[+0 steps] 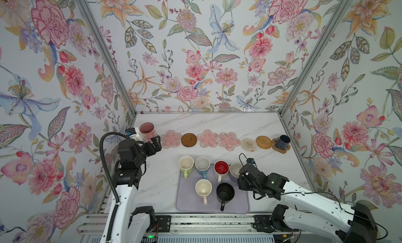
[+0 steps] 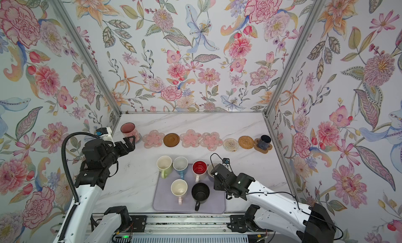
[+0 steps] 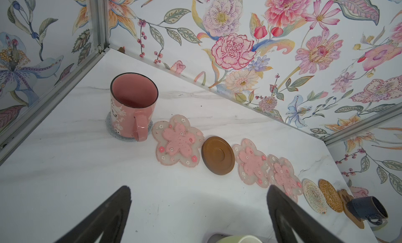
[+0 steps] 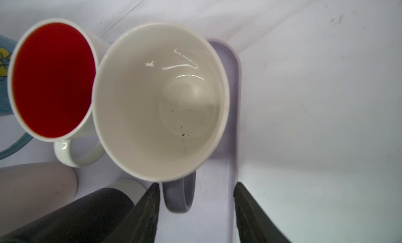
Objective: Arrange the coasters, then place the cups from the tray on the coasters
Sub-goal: 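Raise the left gripper while the right gripper moves over the lavender mug, then close the right gripper on the lavender mug's rim and lift it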
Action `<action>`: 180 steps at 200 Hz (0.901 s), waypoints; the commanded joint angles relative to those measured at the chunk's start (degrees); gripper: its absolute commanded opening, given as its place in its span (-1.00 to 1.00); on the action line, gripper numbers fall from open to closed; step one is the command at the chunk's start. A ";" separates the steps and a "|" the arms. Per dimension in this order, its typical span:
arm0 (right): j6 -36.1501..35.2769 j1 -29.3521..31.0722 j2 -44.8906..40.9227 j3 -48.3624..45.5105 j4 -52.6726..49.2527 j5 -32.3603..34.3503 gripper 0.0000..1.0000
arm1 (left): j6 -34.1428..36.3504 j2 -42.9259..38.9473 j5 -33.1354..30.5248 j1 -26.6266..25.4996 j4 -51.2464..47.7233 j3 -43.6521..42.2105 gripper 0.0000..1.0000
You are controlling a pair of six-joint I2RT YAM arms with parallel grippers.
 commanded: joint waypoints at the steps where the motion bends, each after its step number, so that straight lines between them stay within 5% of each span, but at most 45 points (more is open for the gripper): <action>1: 0.08 0.38 0.59 -0.88 0.42 2.32 0.02 | -0.52 -0.77 1.29 0.39 0.97 -0.89 0.98; 97: 0.60 2.56 7.44 -0.94 8.12 1.26 0.02 | -0.43 -0.77 1.66 0.39 0.91 -0.90 0.98; 180: -0.01 3.15 11.56 -1.42 10.73 3.89 -0.18 | -0.43 -1.00 1.55 0.39 0.91 -0.90 0.98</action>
